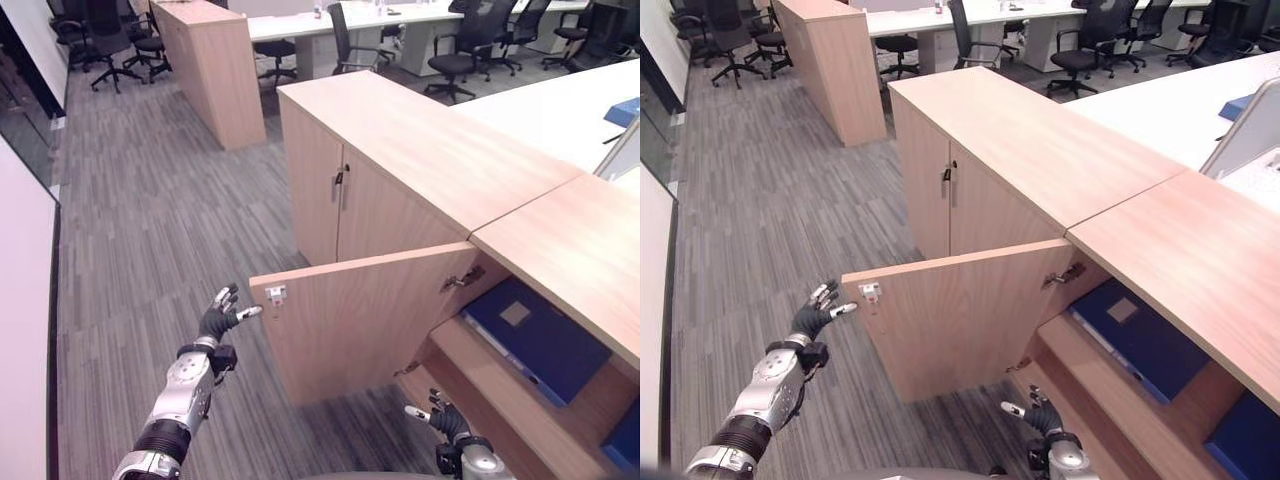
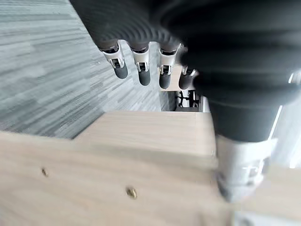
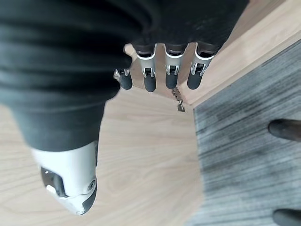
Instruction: Put the empty folder in the office cabinet
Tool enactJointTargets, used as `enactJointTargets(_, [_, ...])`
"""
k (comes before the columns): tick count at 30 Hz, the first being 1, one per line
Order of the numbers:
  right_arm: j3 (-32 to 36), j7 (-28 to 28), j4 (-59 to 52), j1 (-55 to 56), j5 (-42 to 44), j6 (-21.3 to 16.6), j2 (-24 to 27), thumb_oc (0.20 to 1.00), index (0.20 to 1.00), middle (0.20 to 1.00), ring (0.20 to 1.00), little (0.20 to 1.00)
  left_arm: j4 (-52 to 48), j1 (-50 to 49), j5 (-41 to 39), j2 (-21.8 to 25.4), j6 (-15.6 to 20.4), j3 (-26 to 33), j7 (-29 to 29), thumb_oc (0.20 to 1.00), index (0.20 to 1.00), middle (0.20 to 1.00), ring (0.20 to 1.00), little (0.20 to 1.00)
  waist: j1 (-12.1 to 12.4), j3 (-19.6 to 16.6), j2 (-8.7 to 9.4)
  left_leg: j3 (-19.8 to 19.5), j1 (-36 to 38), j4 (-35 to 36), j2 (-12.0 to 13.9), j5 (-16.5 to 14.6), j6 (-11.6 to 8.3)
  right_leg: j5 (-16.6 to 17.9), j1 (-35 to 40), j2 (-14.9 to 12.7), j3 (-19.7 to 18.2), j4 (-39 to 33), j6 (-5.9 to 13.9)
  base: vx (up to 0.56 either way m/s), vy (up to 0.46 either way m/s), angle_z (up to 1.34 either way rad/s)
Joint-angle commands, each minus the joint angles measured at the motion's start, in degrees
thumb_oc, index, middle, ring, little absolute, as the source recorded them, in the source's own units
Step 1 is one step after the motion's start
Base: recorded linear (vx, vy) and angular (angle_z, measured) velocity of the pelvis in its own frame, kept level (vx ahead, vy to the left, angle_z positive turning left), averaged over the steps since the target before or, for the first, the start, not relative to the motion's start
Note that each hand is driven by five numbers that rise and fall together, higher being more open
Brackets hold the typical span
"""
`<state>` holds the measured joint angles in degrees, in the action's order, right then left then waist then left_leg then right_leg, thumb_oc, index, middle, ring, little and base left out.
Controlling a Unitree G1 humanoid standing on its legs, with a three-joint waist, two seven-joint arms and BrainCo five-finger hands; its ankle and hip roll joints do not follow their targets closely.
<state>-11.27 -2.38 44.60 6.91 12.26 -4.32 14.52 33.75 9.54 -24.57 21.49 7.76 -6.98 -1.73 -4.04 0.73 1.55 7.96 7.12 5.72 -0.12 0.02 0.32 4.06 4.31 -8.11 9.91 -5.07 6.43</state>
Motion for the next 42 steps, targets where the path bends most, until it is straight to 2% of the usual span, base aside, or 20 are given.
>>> enactJointTargets(1, [-0.92, 0.31, -1.50, -2.61, -0.54, -1.94, 1.84, 1.000, 1.000, 1.000, 1.000, 1.000, 3.26, 6.85, -2.23, 0.51, 3.67, -1.10, -0.48, 1.000, 1.000, 1.000, 1.000, 1.000, 0.40, 0.23, -0.97, 3.21, 2.29, -0.72, 2.71, -3.93, -2.76, -2.52, 1.15, -3.10, 2.00, 4.05, 5.11, -0.01, 0.002, -0.11])
enactJointTargets(11, [0.09, 0.28, 1.59, -3.52, 0.08, -1.22, 1.59, 1.000, 1.000, 1.000, 1.000, 1.000, 2.74, 7.78, -1.69, -2.43, 2.72, -5.54, -2.57, 1.000, 1.000, 1.000, 1.000, 1.000, -0.57, 0.35, -0.83, 3.92, 2.24, -0.72, 2.57, -3.93, -2.34, -2.15, 0.17, -3.39, 1.23, 4.91, 5.42, -0.01, 0.001, -0.05])
enactJointTargets(20, [1.06, 0.29, 2.32, -4.69, 0.94, -0.77, 0.78, 1.000, 1.000, 1.000, 1.000, 1.000, -1.15, 6.17, 0.71, -4.16, 1.47, -10.92, -5.77, 1.000, 1.000, 1.000, 1.000, 1.000, -0.30, 1.47, -0.39, 3.63, 1.27, -0.72, 1.91, -3.79, -1.70, -1.66, -1.22, -4.39, 1.75, 6.41, 5.94, -0.02, 0.025, 0.00])
enactJointTargets(23, [1.54, 0.03, 2.80, -5.53, 1.80, -0.88, 0.53, 1.000, 1.000, 1.000, 1.000, 1.000, -2.79, 6.31, 1.56, -3.57, 1.11, -13.03, -6.99, 1.000, 1.000, 1.000, 1.000, 1.000, -0.11, 2.53, -0.16, 3.58, -0.11, -0.72, 1.56, -3.45, -1.50, -0.86, -2.54, -5.07, 1.84, 6.57, 6.48, -0.12, 0.022, 0.01])
enactJointTargets(27, [1.17, -0.12, 2.93, -8.78, 2.29, -1.00, 0.64, 1.000, 1.000, 1.000, 1.000, 1.000, -5.31, 5.46, 3.54, -0.36, 0.90, -15.26, -9.02, 1.000, 1.000, 1.000, 1.000, 1.000, 0.25, 4.87, -0.54, 5.16, -3.14, -0.88, 1.87, -2.54, -1.38, 1.96, -7.20, -6.13, 1.44, 8.43, 7.52, -0.17, -0.026, -0.12])
enactJointTargets(28, [0.99, -0.12, 2.64, -9.74, 2.36, -0.99, 0.73, 1.000, 1.000, 1.000, 1.000, 1.000, -6.03, 4.89, 3.72, 0.90, 0.82, -15.60, -9.68, 1.000, 1.000, 1.000, 1.000, 1.000, 0.59, 5.51, -0.91, 6.00, -4.05, -1.05, 2.37, -2.12, -1.42, 2.49, -8.22, -6.68, 2.40, 9.38, 7.67, -0.26, -0.068, -0.22])
enactJointTargets(29, [0.80, -0.05, 2.82, -10.75, 2.38, -0.99, 0.75, 1.000, 1.000, 1.000, 1.000, 1.000, -7.12, 3.85, 4.06, 2.51, 0.48, -15.87, -10.50, 1.000, 1.000, 1.000, 1.000, 1.000, 1.47, 6.06, -1.54, 7.29, -5.15, -1.41, 2.96, -1.60, -1.38, 2.44, -8.71, -7.82, 5.08, 10.93, 7.55, -0.25, -0.040, -0.51])
enactJointTargets(31, [0.30, 0.25, 2.50, -11.98, 2.14, -1.06, 0.56, 1.000, 1.000, 1.000, 1.000, 1.000, -10.21, -0.90, 3.47, 5.63, -0.38, -15.16, -12.78, 1.000, 1.000, 1.000, 1.000, 1.000, 3.62, 6.04, -3.01, 10.58, -6.54, -2.14, 4.28, -0.85, -1.19, -0.98, -7.32, -10.56, 11.92, 15.94, 6.09, -0.20, 0.004, -0.78])
enactJointTargets(32, [0.25, 0.25, 2.49, -11.94, 2.13, -1.06, 0.52, 1.000, 1.000, 1.000, 1.000, 1.000, -10.33, -1.02, 3.46, 5.70, -0.44, -15.11, -12.80, 1.000, 1.000, 1.000, 1.000, 1.000, 3.64, 6.06, -2.93, 10.65, -6.46, -2.13, 4.23, -0.87, -1.19, -1.12, -7.39, -10.65, 11.81, 16.16, 6.10, -0.11, 0.015, -0.68])
enactJointTargets(34, [0.06, 0.56, 3.22, -12.72, 1.67, -0.90, 0.32, 1.000, 1.000, 1.000, 1.000, 1.000, -12.52, -4.69, 2.54, 6.97, -0.86, -14.22, -14.03, 1.000, 1.000, 1.000, 1.000, 1.000, 5.07, 5.75, -3.44, 12.84, -6.60, -2.45, 4.71, -0.52, -0.92, -1.64, -6.26, -12.44, 14.12, 18.94, 5.76, -0.08, -0.015, -0.80])
enactJointTargets(35, [-0.20, 0.70, 4.39, -13.83, 1.44, -0.77, 0.01, 1.000, 1.000, 1.000, 1.000, 1.000, -14.57, -7.63, 1.31, 7.55, -1.18, -13.53, -14.98, 1.000, 1.000, 1.000, 1.000, 1.000, 6.42, 5.27, -3.78, 15.02, -7.02, -2.95, 5.12, -0.29, -0.73, -1.16, -5.00, -14.46, 16.79, 20.53, 5.94, -0.09, -0.107, -0.78])
enactJointTargets(36, [-0.49, 0.60, 5.42, -15.03, 1.32, -0.74, -0.19, 1.000, 1.000, 1.000, 1.000, 1.000, -15.78, -9.51, 0.87, 8.06, -1.42, -12.97, -15.78, 1.000, 1.000, 1.000, 1.000, 1.000, 7.77, 4.51, -3.79, 16.06, -7.27, -3.07, 5.04, -0.65, -0.86, -0.83, -3.00, -16.07, 18.59, 22.02, 7.24, -0.06, -0.115, -0.72])
enactJointTargets(40, [-0.55, 0.70, 6.19, -14.52, 0.97, -0.72, -0.23, 1.000, 1.000, 1.000, 1.000, 1.000, -18.19, -12.69, 0.77, 8.92, -1.89, -12.12, -16.91, 1.000, 1.000, 1.000, 1.000, 1.000, 8.81, 3.81, -3.37, 18.25, -7.01, -3.90, 4.98, -0.37, -1.31, -1.70, -0.67, -15.55, 18.91, 18.68, 7.91, -0.01, -0.114, -0.98])
enactJointTargets(41, [-0.69, 0.86, 5.95, -14.36, 0.76, -0.70, -0.08, 1.000, 1.000, 1.000, 1.000, 1.000, -18.95, -13.99, 0.81, 9.23, -1.69, -11.47, -16.79, 1.000, 1.000, 1.000, 1.000, 1.000, 8.59, 3.57, -3.66, 18.77, -6.73, -3.83, 5.26, -0.04, -1.65, -2.08, 0.04, -14.87, 18.61, 16.48, 7.98, 0.01, -0.180, -0.33])
enactJointTargets(42, [-0.80, 1.34, 5.68, -14.18, 0.59, -0.58, 0.64, 1.000, 1.000, 1.000, 1.000, 1.000, -19.55, -15.41, 0.41, 9.28, -1.59, -10.99, -17.00, 1.000, 1.000, 1.000, 1.000, 1.000, 7.72, 3.54, -4.91, 19.55, -6.54, -3.94, 6.18, 0.91, -2.50, -3.61, 0.62, -13.29, 17.51, 13.60, 7.81, 0.01, -0.186, -0.29])
